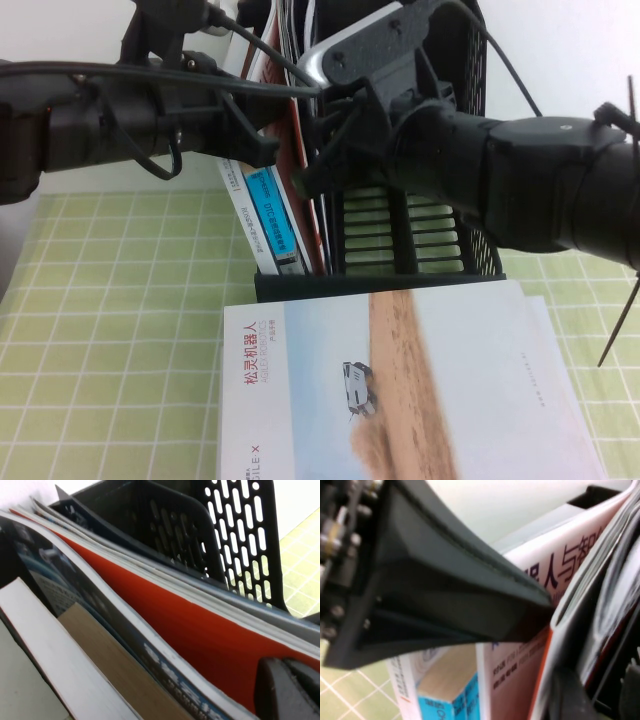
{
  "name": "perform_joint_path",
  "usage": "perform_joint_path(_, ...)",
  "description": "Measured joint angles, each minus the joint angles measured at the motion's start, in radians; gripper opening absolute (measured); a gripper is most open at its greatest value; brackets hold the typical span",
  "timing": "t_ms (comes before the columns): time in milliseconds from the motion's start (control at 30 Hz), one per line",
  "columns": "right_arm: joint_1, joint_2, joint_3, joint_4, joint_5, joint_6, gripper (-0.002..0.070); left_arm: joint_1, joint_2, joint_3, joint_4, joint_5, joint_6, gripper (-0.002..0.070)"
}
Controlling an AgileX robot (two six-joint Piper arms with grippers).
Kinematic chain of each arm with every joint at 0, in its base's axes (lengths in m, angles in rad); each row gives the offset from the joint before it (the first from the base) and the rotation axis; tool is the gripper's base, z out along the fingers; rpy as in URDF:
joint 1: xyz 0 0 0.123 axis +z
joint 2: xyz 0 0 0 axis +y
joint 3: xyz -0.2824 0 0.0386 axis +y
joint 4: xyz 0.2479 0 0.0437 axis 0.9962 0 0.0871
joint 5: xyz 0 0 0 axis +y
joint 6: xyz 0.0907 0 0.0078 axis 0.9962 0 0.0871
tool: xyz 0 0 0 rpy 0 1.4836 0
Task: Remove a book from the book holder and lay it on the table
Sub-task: Pick up the right side book from the book shelf
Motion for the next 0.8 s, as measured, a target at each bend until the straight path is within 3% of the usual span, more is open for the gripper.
perform_joint_path(633,-0.038,0.209,-0.097,0.000,0.005,0.000,0.0237,0.000,0.000,0.000,0.000,0.000,-0.004,-0.0003)
perform_joint_path(700,-0.041,0.222,-0.120,0.000,0.007,-0.007,0.0209,0.000,0.000,0.000,0.000,0.000,-0.004,-0.0003)
perform_joint_path(800,-0.041,0.229,-0.147,0.001,0.007,-0.036,0.0092,0.000,0.000,0.000,0.000,0.000,-0.004,-0.0003)
